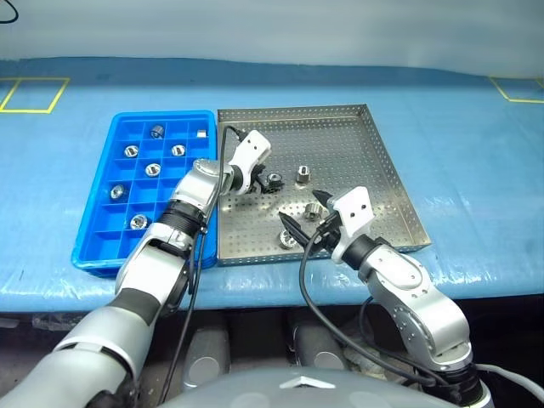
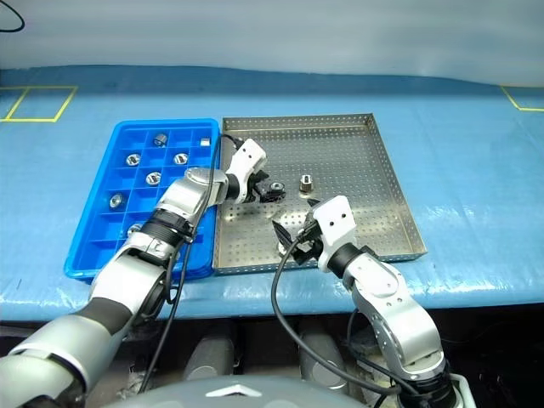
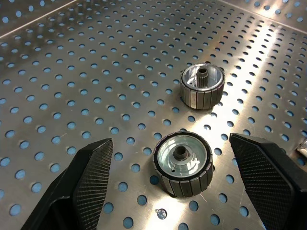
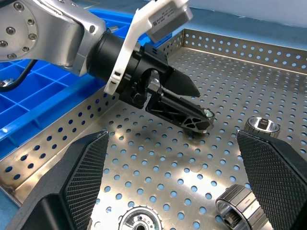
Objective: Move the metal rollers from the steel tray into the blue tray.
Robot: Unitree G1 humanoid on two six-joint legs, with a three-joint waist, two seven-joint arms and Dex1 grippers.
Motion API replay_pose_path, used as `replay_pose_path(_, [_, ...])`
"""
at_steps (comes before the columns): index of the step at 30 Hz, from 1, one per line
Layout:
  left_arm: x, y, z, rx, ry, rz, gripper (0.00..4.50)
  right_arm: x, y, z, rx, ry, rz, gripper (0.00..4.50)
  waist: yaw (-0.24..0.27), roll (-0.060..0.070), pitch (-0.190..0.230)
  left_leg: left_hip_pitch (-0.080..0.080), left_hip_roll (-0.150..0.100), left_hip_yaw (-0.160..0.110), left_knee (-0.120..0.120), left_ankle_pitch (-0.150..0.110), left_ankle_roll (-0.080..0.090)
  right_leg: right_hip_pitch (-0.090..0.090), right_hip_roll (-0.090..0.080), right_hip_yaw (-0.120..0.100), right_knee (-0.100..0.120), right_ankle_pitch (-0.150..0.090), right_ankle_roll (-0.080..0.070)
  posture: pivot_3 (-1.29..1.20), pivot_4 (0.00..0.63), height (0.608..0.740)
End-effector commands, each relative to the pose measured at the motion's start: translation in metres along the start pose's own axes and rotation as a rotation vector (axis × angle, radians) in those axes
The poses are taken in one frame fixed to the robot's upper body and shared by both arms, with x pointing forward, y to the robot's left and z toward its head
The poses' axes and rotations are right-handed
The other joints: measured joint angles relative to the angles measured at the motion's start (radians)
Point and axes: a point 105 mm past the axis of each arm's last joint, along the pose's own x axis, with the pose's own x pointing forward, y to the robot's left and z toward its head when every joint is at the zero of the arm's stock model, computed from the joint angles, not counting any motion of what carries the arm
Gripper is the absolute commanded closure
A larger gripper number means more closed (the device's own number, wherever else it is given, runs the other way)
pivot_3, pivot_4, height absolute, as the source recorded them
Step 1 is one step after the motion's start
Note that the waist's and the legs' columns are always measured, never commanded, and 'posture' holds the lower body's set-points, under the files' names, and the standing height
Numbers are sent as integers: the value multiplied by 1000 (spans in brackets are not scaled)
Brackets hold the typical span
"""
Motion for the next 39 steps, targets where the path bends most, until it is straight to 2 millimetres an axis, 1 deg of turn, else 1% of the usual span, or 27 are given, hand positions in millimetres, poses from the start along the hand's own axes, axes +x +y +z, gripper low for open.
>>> replay_pose_path(1, [3, 4, 7, 79, 18, 37, 248, -4, -1, 14, -18, -56, -16, 0, -1, 0, 0, 0, 0, 0, 0, 0, 0, 0, 0, 0, 0, 0, 0, -34, 150, 740])
replay_pose_path(5, [6, 3, 3, 70, 14, 45, 248, -4, -2, 13, -16, -56, -21, 0, -1, 0, 0, 0, 0, 0, 0, 0, 0, 0, 0, 0, 0, 0, 0, -34, 150, 740])
replay_pose_path(6, [7, 3, 3, 58, -4, 51, 416, -4, -2, 13, -15, -56, -23, 0, -1, 0, 0, 0, 0, 0, 0, 0, 0, 1, 0, 0, 0, 0, 0, -34, 150, 740])
replay_pose_path(8, [8, 3, 6, 30, -44, 60, 839, -3, -3, 12, -15, -55, -27, 0, -1, 0, 0, 0, 0, 0, 1, 0, 0, 1, 0, 0, 0, 0, 1, -34, 150, 740])
replay_pose_path(11, [4, 4, 12, 14, -94, 62, 1818, -3, -4, 11, -17, -52, -33, 0, -3, 0, 0, 0, 0, 0, 1, 0, 0, 1, 0, 0, 0, 1, 1, -34, 150, 740])
replay_pose_path(13, [-2, 8, 18, 8, -136, 79, 2494, -3, -4, 11, -17, -48, -36, 0, -8, 0, 0, 0, 0, 0, 1, 0, 0, 1, 0, 0, 0, 1, 1, -34, 150, 740])
replay_pose_path(14, [-8, 10, 21, 1, -161, 92, 2649, -4, -4, 10, -18, -46, -36, 0, -10, 0, 0, 0, 0, 0, 1, 0, 0, 0, 0, 0, 0, 1, 1, -32, 150, 740])
replay_pose_path(15, [-14, 13, 24, 1, -186, 106, 2648, -4, -4, 10, -18, -44, -36, 0, -12, 0, 0, 0, 0, 0, 0, 0, 0, 0, 0, 0, 1, 1, 1, -32, 150, 740])
replay_pose_path(18, [-37, 21, 33, -18, -264, 151, 2648, -3, -3, 10, -17, -42, -31, 0, -19, 0, 0, 0, 0, 0, 0, 0, 0, 0, 0, 0, 1, 1, 1, -18, 150, 740])
replay_pose_path(20, [-57, 28, 38, -19, -314, 202, 2648, -2, -2, 10, -17, -41, -21, 0, -20, 0, 0, 0, 0, -1, 0, 0, 0, 0, 0, 0, 1, 1, 1, -6, 150, 740])
replay_pose_path(23, [-97, 37, 43, -30, -394, 297, 2648, 1, 2, 10, -16, -40, 9, 0, -21, 1, 0, 1, 1, 0, 0, 0, 0, 0, 0, 0, 1, 1, 1, 13, 150, 740])
replay_pose_path(26, [-139, 43, 40, -28, -454, 408, 2648, 6, 7, 11, -15, -39, 48, 0, -16, 1, 0, 1, 1, -1, 0, 0, 0, 0, 0, 0, 2, 1, 1, 65, 150, 740])
replay_pose_path(30, [-186, 41, 20, 0, -459, 514, 2648, 15, 16, 11, -12, -37, 109, 0, -3, 1, 0, 2, 2, 0, 0, 0, 0, 1, 0, 0, 2, 1, 1, 116, 150, 740])
replay_pose_path(32, [-203, 36, 8, 0, -445, 542, 2648, 19, 21, 10, -12, -34, 139, 0, 11, 1, 0, 2, 2, 0, 0, 0, -1, 1, 0, -1, 2, 0, 0, 141, 150, 740])
replay_pose_path(34, [-219, 33, -5, 11, -417, 578, 2648, 22, 25, 10, -10, -33, 168, 0, 26, 0, 0, 2, 2, -1, 0, 0, -1, 1, 0, -1, 2, 0, 0, 174, 150, 740])
replay_pose_path(36, [-234, 28, -24, 10, -365, 601, 2648, 26, 30, 10, -11, -34, 198, 0, 37, 1, 0, 2, 2, 0, 0, 0, -1, 1, 0, -1, 2, -1, -2, 200, 150, 740])
replay_pose_path(39, [-248, 15, -47, 4, -290, 591, 2648, 30, 35, 10, -6, -34, 230, 0, 54, 0, 1, 2, 2, 0, 0, 0, -1, 1, -1, -2, 1, -3, -6, 225, 150, 740])
